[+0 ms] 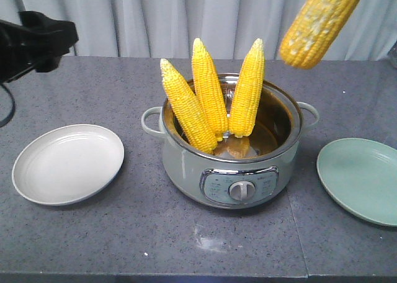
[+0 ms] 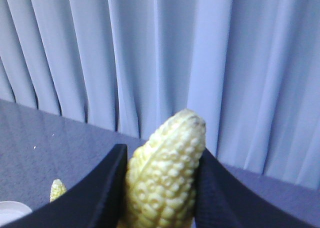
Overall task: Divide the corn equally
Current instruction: 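Lift the corn cobs out of the pot with both grippers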
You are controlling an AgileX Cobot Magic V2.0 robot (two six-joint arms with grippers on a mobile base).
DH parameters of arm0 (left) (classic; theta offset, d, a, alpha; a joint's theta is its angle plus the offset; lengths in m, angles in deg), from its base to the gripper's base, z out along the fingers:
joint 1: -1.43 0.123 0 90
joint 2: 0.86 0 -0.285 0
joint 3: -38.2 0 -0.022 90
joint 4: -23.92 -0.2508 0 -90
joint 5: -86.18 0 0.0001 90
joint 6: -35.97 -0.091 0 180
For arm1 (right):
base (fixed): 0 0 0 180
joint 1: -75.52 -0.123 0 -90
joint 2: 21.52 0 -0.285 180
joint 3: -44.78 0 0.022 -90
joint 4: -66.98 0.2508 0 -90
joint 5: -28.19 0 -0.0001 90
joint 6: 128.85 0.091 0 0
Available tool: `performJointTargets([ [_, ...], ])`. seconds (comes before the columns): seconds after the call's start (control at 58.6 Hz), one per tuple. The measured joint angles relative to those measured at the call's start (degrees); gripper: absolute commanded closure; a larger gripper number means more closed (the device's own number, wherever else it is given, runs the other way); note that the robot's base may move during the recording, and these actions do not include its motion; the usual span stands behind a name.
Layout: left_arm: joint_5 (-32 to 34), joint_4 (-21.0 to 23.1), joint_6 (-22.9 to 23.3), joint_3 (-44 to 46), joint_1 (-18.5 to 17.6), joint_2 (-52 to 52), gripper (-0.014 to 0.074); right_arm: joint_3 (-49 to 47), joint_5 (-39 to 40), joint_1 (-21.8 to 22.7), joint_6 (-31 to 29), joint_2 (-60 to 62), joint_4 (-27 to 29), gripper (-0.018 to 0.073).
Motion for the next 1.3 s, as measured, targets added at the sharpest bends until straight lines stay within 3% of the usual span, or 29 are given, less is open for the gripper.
performJointTargets([
  [0.205, -0.2, 15.4, -15.8, 10.0, 0.0, -13.1, 0.0073, 0.0, -0.7, 0.0, 5.2, 8.7, -10.2, 0.0564],
  [0.307, -0.2, 20.4, -20.1, 14.9, 0.0, -18.8, 0.0073, -0.2, -1.6, 0.0, 9.0, 9.8, -15.5, 0.0564],
  [0.495, -0.2, 27.2, -23.6, 19.3, -0.3, -26.4, 0.0073, -0.2, -3.7, 0.0, 13.5, 9.6, -22.9, 0.0564],
  [0.734, 1.5, 28.0, -24.8, 19.7, -2.9, -30.0, 0.0073, -0.2, -4.4, 0.0, 14.0, 9.7, -24.8, 0.0564],
  [1.298, 3.8, 28.9, -24.9, 19.7, -3.1, -35.3, 0.0073, -0.2, -6.4, 0.0, 14.0, 9.7, -25.8, 0.0564],
])
